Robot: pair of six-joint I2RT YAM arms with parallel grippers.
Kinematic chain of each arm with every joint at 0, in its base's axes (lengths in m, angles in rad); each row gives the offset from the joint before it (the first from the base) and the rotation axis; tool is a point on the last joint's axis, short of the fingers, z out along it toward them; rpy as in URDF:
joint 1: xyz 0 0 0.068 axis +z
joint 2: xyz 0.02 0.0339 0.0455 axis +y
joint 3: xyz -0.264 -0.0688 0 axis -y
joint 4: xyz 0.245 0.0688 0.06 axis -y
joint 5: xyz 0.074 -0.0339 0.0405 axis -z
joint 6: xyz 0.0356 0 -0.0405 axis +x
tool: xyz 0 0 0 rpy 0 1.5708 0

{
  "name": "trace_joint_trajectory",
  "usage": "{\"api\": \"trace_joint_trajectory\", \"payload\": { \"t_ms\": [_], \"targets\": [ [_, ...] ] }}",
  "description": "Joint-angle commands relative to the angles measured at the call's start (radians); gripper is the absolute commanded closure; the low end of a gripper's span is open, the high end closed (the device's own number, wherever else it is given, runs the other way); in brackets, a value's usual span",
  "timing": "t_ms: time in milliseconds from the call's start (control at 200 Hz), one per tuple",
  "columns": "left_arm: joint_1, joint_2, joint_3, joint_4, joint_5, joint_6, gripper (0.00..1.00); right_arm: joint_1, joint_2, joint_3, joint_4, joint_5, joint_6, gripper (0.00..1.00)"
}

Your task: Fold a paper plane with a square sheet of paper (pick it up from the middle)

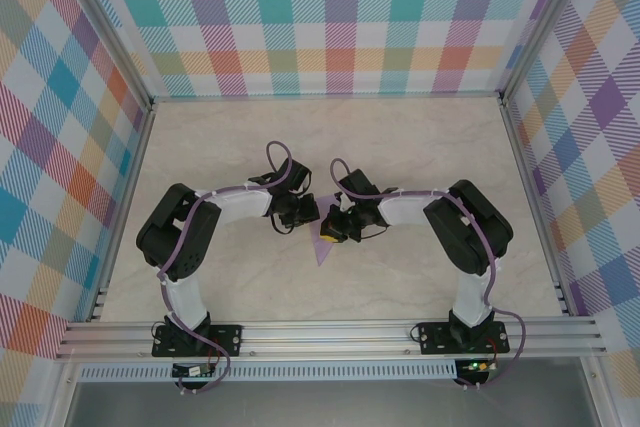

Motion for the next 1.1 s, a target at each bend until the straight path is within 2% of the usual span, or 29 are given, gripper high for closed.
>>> {"api": "trace_joint_trajectory", "payload": {
  "t_ms": [0, 420, 580, 620, 880, 1095],
  "targets": [
    [0.009, 0.013, -0.015, -0.019, 0.018, -0.001, 0.86, 0.007, 0.018, 0.024, 0.002, 0.006, -0.018, 0.99],
    [0.009, 0.001, -0.011, -0.027, 0.017, -0.007, 0.85, 0.006, 0.03, 0.022, -0.019, 0.027, -0.021, 0.95],
    [0.023, -0.053, 0.004, -0.034, 0.007, -0.021, 0.8, 0.006, 0.036, 0.021, -0.028, 0.03, -0.025, 0.86],
    [0.032, -0.073, 0.011, -0.08, -0.005, -0.026, 0.79, 0.007, 0.037, 0.021, -0.03, 0.031, -0.027, 0.83],
    [0.09, -0.196, 0.015, -0.215, -0.133, -0.038, 0.72, 0.007, 0.043, 0.021, -0.035, 0.032, -0.029, 0.68],
    [0.107, -0.268, -0.036, -0.208, -0.111, -0.046, 0.72, 0.007, 0.042, 0.013, -0.045, 0.041, -0.036, 0.63]
  ]
}}
